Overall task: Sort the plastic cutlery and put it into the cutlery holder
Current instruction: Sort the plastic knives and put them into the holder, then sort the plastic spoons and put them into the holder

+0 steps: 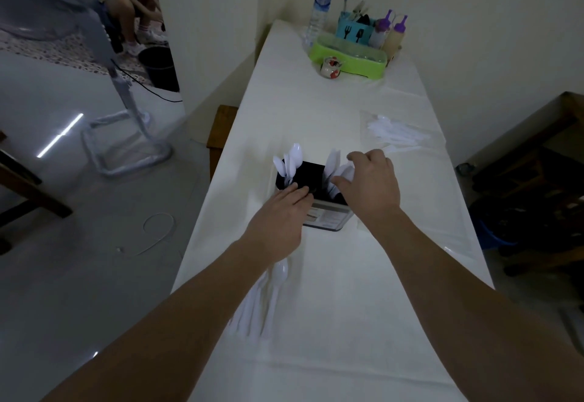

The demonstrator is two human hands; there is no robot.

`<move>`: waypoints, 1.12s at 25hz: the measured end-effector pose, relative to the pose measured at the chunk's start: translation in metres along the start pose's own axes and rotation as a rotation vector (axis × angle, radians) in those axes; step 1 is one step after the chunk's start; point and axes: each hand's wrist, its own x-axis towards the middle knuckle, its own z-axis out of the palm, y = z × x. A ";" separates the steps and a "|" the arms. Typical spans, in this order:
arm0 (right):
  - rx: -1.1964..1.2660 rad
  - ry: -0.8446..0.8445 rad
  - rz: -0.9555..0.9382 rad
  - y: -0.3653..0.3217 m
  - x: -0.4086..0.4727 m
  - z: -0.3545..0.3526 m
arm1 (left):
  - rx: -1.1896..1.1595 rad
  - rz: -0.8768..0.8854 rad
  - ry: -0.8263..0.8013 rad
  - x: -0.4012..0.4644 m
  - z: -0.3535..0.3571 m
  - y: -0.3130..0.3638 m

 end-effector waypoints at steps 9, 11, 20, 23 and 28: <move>0.066 0.190 -0.045 -0.027 -0.051 -0.014 | 0.008 -0.068 0.103 -0.039 -0.038 0.006; 0.153 0.259 -0.087 -0.041 -0.078 -0.010 | 0.005 -0.130 0.123 -0.055 -0.041 0.001; 0.216 -0.210 0.043 -0.065 -0.204 0.065 | -0.077 -0.649 0.049 -0.159 -0.025 -0.022; 0.303 -0.393 0.264 -0.070 -0.223 0.079 | -0.073 -0.772 -0.025 -0.181 -0.009 -0.025; 0.419 -0.477 0.493 -0.085 -0.231 0.097 | -0.089 -0.758 -0.067 -0.185 0.007 -0.007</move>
